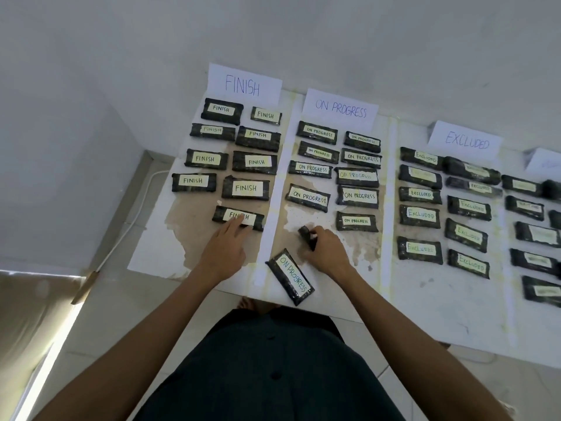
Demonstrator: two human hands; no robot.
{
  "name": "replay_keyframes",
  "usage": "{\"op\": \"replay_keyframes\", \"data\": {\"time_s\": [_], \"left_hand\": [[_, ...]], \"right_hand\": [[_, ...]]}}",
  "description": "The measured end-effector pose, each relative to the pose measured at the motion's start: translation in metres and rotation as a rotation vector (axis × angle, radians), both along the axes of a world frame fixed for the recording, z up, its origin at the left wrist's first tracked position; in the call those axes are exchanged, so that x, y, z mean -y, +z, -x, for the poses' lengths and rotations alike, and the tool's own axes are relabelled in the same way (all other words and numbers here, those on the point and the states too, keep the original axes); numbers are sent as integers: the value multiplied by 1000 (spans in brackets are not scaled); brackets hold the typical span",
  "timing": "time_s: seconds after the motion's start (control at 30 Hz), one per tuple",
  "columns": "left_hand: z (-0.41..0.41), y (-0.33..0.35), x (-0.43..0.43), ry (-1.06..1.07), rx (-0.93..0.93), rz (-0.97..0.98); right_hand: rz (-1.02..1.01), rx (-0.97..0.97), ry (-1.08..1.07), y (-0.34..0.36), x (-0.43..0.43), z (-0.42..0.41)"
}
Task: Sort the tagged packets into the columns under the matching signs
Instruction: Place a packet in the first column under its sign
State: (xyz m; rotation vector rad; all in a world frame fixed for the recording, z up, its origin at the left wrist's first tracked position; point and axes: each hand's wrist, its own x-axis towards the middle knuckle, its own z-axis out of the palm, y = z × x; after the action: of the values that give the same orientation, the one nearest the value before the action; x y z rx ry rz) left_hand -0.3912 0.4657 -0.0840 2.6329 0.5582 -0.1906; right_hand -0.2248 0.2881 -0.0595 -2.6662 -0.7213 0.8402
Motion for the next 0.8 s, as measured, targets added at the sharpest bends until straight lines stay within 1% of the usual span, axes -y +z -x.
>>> {"op": "replay_keyframes", "data": {"time_s": [0.07,0.1,0.2,0.27,0.33,0.4,0.43,0.53,0.6,0.67,0.8], "left_hand": [[-8,11,8,16,74,94],[-14,18,13,42,97,174],[-29,40,34,176,107,492],[-38,50,47,258,109,683],[-48,57,58,303,85,798],[-57,59,66,339,77,846],[-61,59,70,373,85,875],[-69,61,78,584,133,1050],[-70,62,79,723,176,1125],[-68,59,74,808,218,1107],[-52,51,58,954,320,1062]], "right_hand": [[-145,-205,-194,12,2,-7],[-215,-329,-289,18,4,-11],[-424,-702,-542,33,9,-19],[-524,-840,-638,44,11,-22],[-591,-890,-678,53,13,-25],[-602,-871,-660,56,18,-28],[-570,-819,-617,57,21,-28],[-422,-599,-433,57,25,-29],[-393,-527,-329,60,21,-23],[-395,-463,-236,63,11,-14],[-387,-269,14,62,-20,8]]}}
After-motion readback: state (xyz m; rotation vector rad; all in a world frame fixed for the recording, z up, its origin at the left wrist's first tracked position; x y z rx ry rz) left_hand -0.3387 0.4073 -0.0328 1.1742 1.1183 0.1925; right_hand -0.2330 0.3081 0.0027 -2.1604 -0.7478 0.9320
